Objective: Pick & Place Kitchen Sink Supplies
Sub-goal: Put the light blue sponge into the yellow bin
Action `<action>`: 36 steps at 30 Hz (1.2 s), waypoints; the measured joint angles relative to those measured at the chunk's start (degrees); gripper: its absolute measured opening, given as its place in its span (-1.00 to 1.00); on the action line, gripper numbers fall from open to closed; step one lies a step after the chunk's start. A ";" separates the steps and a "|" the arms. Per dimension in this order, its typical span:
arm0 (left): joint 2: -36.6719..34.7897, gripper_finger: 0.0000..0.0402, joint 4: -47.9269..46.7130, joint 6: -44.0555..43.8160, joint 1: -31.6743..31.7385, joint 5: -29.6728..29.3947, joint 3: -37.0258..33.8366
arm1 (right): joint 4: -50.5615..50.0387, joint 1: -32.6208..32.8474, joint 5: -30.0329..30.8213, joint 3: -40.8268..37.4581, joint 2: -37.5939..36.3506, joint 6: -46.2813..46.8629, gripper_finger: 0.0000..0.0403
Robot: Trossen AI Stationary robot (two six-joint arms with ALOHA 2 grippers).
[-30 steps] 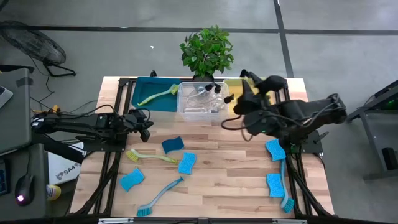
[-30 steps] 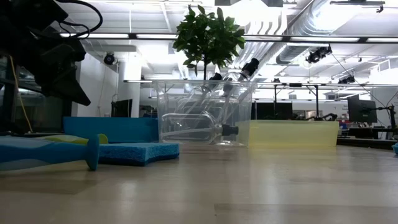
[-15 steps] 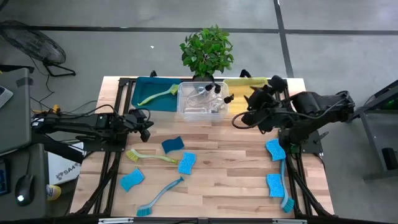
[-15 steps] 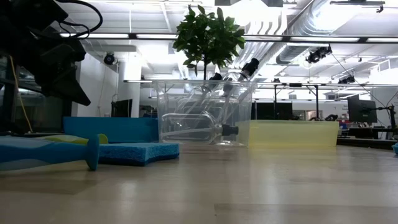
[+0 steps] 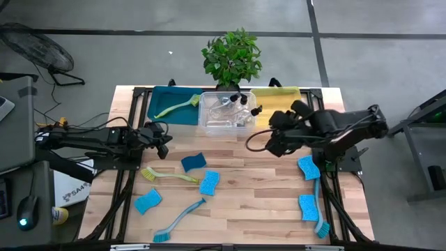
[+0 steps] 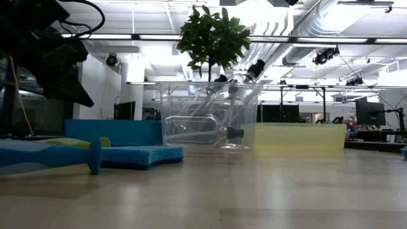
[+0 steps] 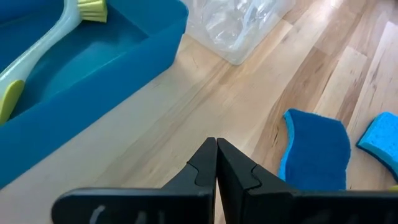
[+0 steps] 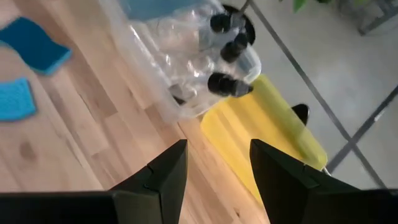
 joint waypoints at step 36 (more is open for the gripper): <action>-5.70 -1.00 44.35 19.11 -0.06 12.79 -15.41 | 6.71 7.72 -6.34 -29.15 0.18 26.37 -0.17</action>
